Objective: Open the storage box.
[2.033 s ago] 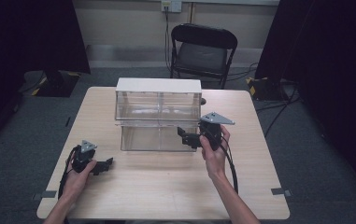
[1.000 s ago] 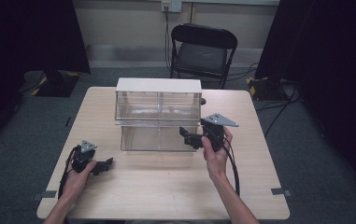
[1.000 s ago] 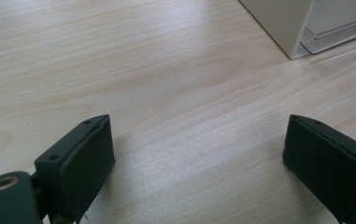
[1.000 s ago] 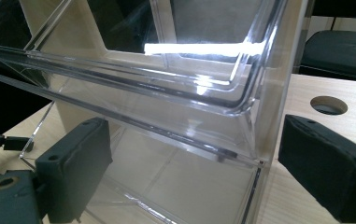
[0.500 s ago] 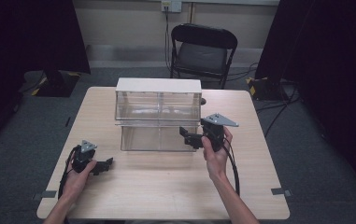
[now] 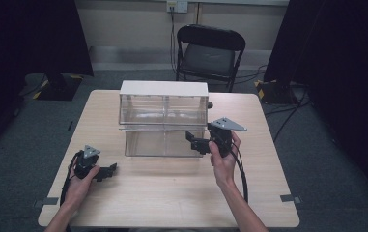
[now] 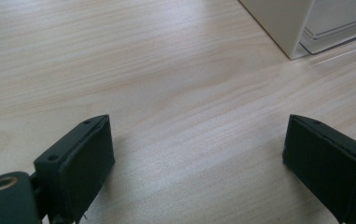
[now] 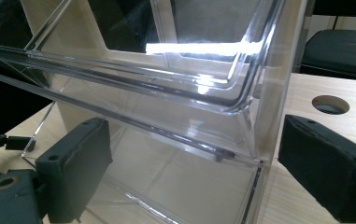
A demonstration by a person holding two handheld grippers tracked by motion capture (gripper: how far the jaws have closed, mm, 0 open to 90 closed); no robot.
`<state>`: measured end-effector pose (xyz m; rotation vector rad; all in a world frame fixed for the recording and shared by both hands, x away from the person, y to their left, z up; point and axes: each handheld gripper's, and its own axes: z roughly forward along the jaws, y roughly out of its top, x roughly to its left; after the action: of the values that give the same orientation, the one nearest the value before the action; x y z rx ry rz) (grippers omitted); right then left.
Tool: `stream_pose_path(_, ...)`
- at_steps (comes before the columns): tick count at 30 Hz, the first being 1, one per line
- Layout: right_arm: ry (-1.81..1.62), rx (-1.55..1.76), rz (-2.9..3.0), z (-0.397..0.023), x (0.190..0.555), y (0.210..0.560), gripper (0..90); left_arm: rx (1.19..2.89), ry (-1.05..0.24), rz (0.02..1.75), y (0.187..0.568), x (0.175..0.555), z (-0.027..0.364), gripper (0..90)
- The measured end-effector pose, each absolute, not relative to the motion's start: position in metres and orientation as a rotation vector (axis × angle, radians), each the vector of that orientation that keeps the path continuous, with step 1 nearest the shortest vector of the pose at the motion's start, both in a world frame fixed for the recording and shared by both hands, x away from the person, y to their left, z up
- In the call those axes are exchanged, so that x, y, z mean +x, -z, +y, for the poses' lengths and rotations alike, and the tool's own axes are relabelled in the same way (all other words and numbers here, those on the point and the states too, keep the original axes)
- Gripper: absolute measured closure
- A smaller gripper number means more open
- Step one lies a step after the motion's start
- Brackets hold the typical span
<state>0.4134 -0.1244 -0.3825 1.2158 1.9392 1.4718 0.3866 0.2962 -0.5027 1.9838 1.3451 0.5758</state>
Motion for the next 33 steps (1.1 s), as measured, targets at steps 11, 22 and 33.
stream_pose_path(11,-1.477,1.221,1.935,-0.1246,0.4133,0.383,9.1,1.984,-0.574,1.345,0.5027,0.3866,0.2962,8.1)
stream_pose_path(22,-1.479,1.219,1.934,-0.1247,0.4134,0.3832,9.1,1.984,-0.575,1.344,0.5027,0.3867,0.2962,8.1)
stream_pose_path(33,-1.485,1.218,1.935,-0.125,0.4139,0.3835,9.1,1.984,-0.574,1.344,0.5027,0.3866,0.2962,8.1)
